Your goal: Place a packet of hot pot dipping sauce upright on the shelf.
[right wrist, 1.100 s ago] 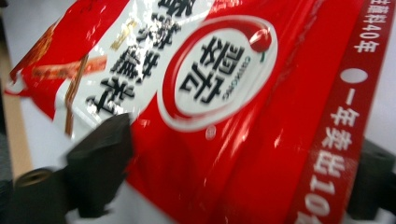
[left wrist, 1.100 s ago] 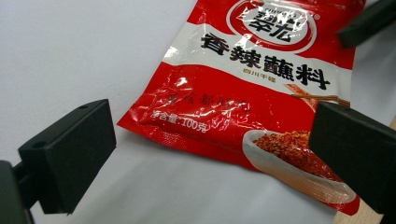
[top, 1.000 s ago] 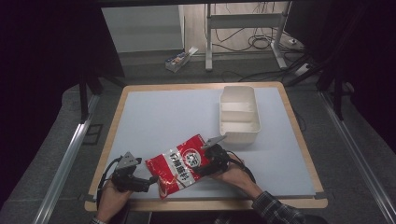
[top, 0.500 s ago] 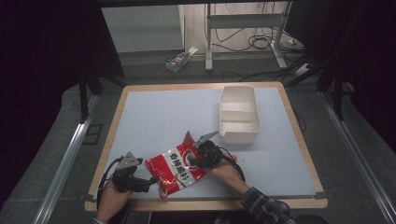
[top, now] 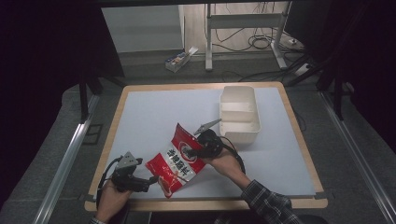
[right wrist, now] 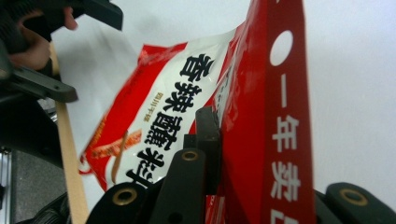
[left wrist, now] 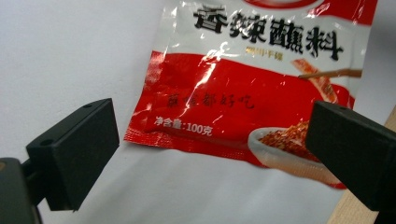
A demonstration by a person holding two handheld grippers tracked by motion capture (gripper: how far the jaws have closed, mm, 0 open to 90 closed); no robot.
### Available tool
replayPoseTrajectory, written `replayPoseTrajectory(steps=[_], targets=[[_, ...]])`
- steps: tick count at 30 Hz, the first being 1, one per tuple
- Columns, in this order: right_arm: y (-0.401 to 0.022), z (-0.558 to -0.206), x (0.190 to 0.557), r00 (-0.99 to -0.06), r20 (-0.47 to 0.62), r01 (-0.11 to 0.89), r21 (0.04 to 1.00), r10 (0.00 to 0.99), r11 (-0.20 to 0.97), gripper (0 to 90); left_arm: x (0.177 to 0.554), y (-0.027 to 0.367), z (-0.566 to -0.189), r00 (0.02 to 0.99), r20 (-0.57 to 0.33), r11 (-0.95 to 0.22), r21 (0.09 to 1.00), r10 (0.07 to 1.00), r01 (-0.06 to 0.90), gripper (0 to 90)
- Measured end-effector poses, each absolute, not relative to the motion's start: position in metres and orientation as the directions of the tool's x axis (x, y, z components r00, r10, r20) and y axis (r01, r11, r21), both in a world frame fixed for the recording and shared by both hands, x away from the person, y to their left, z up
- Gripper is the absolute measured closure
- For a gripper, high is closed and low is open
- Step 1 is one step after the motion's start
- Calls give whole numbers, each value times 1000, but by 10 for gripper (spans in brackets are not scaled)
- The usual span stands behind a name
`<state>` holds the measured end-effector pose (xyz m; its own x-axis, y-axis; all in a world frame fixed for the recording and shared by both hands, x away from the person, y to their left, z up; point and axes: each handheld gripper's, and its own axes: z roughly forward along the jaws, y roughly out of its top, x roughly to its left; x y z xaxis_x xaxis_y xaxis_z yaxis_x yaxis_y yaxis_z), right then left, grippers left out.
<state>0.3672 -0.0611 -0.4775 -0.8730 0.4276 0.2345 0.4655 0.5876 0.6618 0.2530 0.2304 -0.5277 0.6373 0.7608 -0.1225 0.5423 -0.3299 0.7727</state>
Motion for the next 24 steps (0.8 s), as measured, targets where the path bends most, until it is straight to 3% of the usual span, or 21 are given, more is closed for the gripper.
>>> replayPoseTrajectory(steps=[11, 24], targets=[[-56, -435, 367, -903, 221, 407, 716, 368, 568, 879, 253, 230, -528, 639, -118, -336, 771, 760, 541, 24], [-67, -390, 375, -912, 154, 352, 769, 380, 533, 882, 254, 231, -528, 640, -117, -338, 770, 759, 541, 25]])
